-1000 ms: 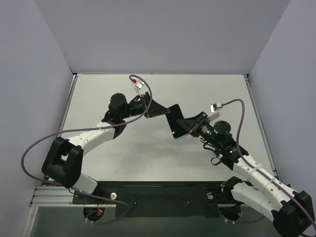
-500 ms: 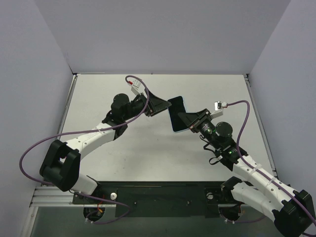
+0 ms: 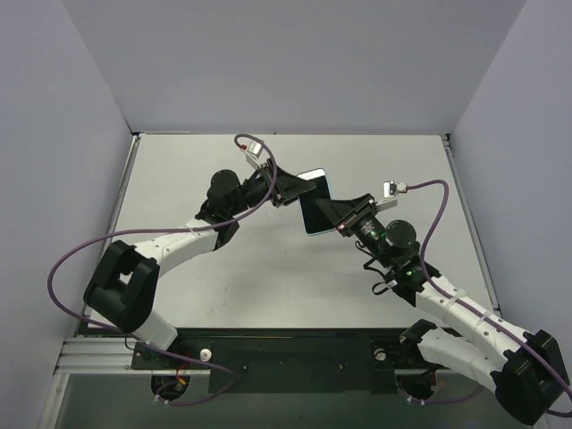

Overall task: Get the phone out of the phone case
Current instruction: Adjust the phone.

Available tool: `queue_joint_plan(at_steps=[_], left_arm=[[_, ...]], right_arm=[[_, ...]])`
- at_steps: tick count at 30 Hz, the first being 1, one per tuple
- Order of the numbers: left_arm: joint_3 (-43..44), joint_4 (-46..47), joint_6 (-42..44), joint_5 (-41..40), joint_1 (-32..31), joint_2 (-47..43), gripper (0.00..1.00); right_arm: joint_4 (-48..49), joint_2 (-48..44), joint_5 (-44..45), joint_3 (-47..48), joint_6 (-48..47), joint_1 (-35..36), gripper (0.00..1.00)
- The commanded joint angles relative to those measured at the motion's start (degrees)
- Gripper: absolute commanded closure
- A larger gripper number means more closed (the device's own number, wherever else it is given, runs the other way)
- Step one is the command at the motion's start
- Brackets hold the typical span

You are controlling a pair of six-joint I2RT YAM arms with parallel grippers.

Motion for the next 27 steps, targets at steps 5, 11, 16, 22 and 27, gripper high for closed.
queue_joint_plan(at_steps=[5,11,16,22,27], left_arm=[[5.2,10.2,-1.9,6.6,0.6,1.7,0.58],[5.9,13.3,-3.3,9.3,3.1,2.8,1.0],[7.3,2.0,2.1,8.7,9.6,-0.1,1.0],[13.5,-14.8,10.8,12.8,15.8,-0.4,1.0],[10.2,-6.8,3.8,16.8,20.7,1.0,1.0]], right_arm=[[14.4,2.9,-2.2,1.3,3.8,0.8,1.0],[7.8,4.2,-3.4,4.8,1.5,0.7,1.0],[-15.0,6.8,-5.7,15.0,-9.6,0.5,0.47],[-23.1,12.6,-13.3,22.8,-16.3,-1.7,0.28],[-19.5,17.3,-21.1,25.5,-15.7,-3.2,0.3]])
